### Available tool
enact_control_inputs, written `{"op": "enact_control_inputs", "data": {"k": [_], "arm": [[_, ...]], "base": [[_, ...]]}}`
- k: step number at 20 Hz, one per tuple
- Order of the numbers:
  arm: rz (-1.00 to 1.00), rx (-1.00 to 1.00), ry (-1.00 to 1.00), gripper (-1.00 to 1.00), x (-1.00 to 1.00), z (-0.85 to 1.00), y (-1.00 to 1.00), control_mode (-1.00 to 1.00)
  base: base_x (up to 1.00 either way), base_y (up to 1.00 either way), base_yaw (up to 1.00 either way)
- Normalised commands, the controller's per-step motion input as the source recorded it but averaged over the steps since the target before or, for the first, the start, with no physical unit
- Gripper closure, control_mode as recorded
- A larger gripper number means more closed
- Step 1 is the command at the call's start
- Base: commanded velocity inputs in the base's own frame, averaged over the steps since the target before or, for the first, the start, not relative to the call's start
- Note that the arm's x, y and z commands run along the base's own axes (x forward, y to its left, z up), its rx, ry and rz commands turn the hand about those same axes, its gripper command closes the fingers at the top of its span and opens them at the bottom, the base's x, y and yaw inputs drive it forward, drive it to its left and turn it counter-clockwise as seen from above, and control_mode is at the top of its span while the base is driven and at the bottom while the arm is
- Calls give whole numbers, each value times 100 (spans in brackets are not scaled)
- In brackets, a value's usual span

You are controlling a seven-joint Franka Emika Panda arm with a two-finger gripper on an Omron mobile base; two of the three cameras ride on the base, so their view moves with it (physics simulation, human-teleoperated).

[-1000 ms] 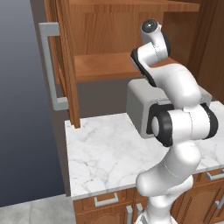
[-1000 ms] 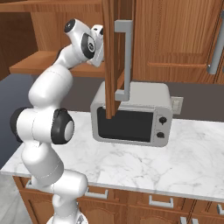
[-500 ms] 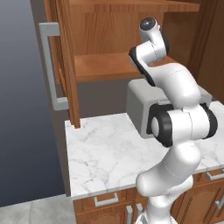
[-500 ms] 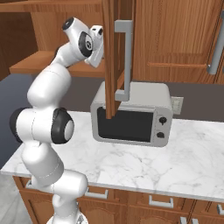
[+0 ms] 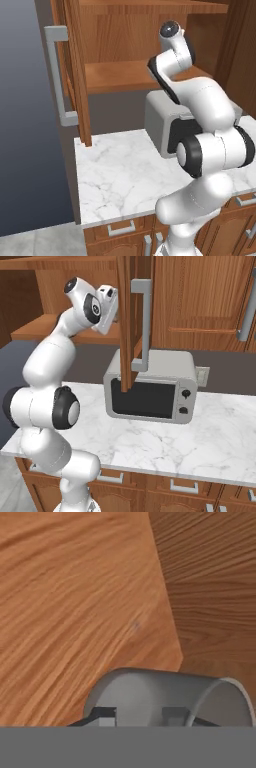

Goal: There is a bowl on the dining counter. Grab a lemon wedge from the fridge and place it in the bowl. Then get the liquor bottle and glass cup from the cabinet and place them next to the bowl.

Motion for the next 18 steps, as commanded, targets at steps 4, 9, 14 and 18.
{"op": "enact_control_inputs", "data": {"k": [4, 9, 14, 18], "arm": [[0, -2, -19, 100, -46, -11, 6, -100], [0, -4, -26, 100, -68, -7, 33, -100], [0, 1, -12, 100, -84, 10, 38, -100], [0, 8, -2, 100, -89, 10, 25, -100]], "base": [[0, 0, 0], [0, 0, 0], [0, 0, 0], [0, 0, 0]]}}
